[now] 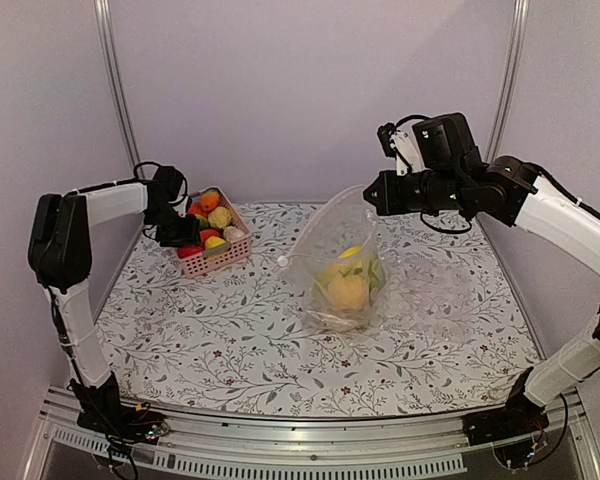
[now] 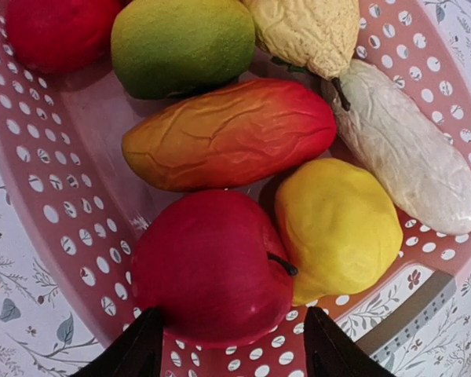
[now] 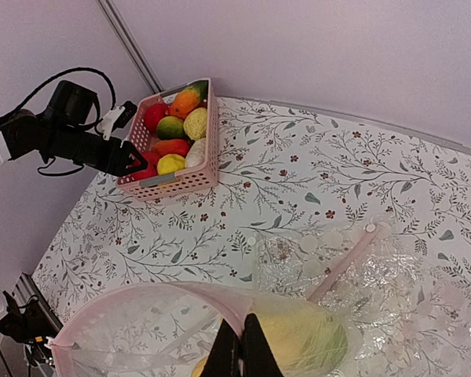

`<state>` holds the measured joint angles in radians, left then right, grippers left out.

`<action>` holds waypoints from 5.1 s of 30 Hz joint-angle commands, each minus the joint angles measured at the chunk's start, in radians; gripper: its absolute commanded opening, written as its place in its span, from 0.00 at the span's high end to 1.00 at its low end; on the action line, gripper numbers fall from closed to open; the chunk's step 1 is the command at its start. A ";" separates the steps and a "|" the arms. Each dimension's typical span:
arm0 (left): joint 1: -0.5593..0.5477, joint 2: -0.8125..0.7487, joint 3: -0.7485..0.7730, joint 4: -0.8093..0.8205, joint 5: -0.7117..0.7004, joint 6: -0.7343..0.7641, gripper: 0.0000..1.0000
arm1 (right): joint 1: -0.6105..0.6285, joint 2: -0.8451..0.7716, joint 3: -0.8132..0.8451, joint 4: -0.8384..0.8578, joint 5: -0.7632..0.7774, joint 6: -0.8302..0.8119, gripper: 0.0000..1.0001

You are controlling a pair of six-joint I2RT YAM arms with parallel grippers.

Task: Place the food in the zip-top bag and seal the zipper
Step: Pick up the fake fruit from the bin, then place the fake fruit in the zipper food storage bag.

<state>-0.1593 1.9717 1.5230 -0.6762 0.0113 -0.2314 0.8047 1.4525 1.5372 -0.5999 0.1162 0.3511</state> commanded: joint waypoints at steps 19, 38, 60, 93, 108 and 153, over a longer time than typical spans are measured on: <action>-0.019 0.125 0.079 -0.076 -0.065 0.042 0.32 | -0.001 0.000 -0.009 0.044 -0.025 0.015 1.00; -0.040 0.161 0.092 -0.097 -0.185 0.094 0.23 | -0.002 0.002 -0.020 0.052 -0.035 0.025 1.00; -0.052 -0.074 -0.004 0.008 -0.229 0.069 0.51 | -0.002 -0.008 -0.030 0.058 -0.034 0.037 1.00; -0.369 -0.724 -0.152 0.107 0.087 0.000 0.55 | -0.001 0.003 0.021 0.018 -0.035 0.015 1.00; -0.742 -0.611 0.028 0.199 0.351 -0.027 0.56 | -0.001 0.006 0.027 0.024 -0.062 0.026 1.00; -0.942 -0.137 0.394 -0.164 -0.251 0.086 0.51 | -0.001 -0.010 0.004 0.032 -0.064 0.023 1.00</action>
<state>-1.0935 1.8214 1.8938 -0.8021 -0.1768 -0.1604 0.8047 1.4548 1.5322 -0.5793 0.0479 0.3779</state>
